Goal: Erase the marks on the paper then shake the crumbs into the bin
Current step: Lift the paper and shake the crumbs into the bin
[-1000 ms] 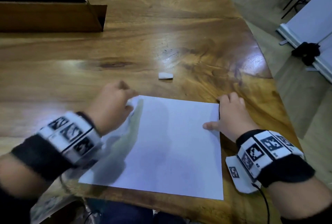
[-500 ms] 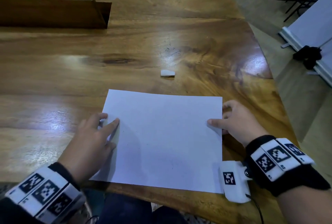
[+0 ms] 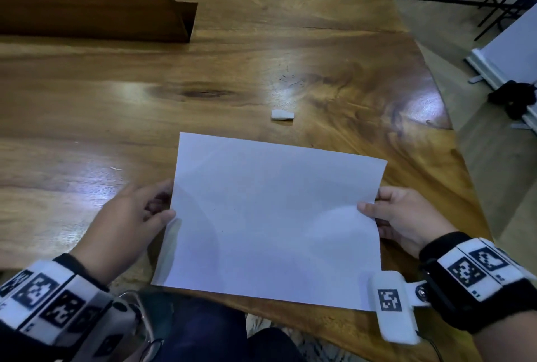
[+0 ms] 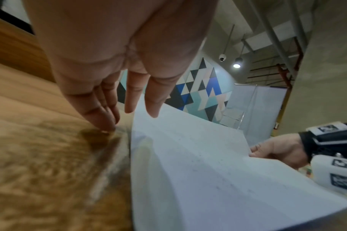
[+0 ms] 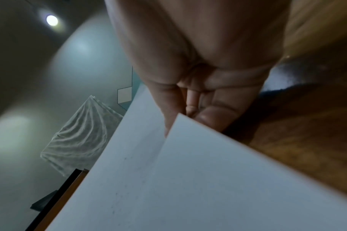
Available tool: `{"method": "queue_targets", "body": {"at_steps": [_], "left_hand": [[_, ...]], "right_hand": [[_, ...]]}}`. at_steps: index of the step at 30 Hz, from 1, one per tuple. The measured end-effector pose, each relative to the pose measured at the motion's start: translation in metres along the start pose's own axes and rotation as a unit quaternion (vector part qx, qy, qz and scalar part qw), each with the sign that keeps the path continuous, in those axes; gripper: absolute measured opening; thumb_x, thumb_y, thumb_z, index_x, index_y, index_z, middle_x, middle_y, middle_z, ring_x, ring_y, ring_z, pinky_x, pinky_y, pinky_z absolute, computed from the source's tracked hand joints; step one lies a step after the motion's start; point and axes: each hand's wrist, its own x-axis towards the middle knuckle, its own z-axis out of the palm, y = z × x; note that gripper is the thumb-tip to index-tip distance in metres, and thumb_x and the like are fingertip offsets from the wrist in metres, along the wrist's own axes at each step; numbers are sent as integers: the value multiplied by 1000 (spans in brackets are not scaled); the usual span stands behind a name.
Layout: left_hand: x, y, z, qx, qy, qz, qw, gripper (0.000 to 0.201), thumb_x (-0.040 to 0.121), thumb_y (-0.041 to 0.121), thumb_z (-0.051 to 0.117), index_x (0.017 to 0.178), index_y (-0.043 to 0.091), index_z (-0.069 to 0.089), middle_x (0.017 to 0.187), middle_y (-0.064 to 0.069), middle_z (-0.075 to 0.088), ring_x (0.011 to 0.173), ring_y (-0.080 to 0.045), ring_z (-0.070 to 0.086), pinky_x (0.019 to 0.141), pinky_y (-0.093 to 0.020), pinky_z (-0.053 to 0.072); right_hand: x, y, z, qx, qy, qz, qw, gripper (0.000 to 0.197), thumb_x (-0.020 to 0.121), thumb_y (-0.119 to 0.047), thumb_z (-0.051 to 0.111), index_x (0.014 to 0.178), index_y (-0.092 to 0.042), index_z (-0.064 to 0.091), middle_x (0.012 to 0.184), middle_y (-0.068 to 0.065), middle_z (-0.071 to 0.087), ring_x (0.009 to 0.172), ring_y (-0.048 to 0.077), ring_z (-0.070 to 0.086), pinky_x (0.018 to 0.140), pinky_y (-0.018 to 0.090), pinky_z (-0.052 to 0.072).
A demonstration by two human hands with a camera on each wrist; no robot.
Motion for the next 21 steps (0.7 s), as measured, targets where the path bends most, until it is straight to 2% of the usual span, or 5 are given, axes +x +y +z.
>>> {"method": "queue_targets", "body": {"at_steps": [8, 11, 16, 19, 21], "left_hand": [[6, -16, 8, -250, -70, -57, 964, 31, 80, -4, 57, 98, 21, 60, 48, 5, 58, 49, -7, 55, 47, -16, 46], [1, -28, 9, -303, -64, -79, 948, 29, 79, -6, 57, 100, 14, 58, 61, -11, 56, 57, -21, 55, 54, -26, 42], [-20, -53, -1, -365, -32, -99, 925, 18, 81, -10, 50, 89, 4, 59, 49, 7, 63, 45, -7, 60, 41, -13, 46], [-40, -78, -18, -414, 2, -112, 903, 9, 80, 3, 59, 83, 11, 62, 51, 7, 66, 48, -8, 62, 44, -14, 49], [-55, -96, -32, -436, 18, -107, 893, 35, 55, 36, 81, 79, 14, 66, 55, 6, 69, 50, -6, 64, 46, -13, 50]], "right_hand": [[-1, -14, 6, -25, 2, 11, 1000, 11, 89, 6, 58, 84, -1, 64, 71, 5, 73, 54, 13, 67, 46, 22, 54], [0, -20, 13, -51, 5, -5, 999, 8, 88, 4, 60, 82, 1, 64, 74, 10, 72, 55, 15, 66, 46, 23, 53], [0, -32, 46, -89, -20, -53, 994, 5, 89, -6, 62, 84, -6, 63, 78, 10, 72, 59, 16, 66, 53, 27, 53], [-4, -41, 77, -114, -66, -85, 988, 2, 90, -9, 61, 90, -10, 62, 80, 8, 73, 58, 11, 68, 44, 14, 44], [-8, -46, 101, -135, -117, -99, 979, 9, 89, -2, 60, 95, -9, 61, 73, 6, 73, 54, 9, 67, 41, 12, 42]]}}
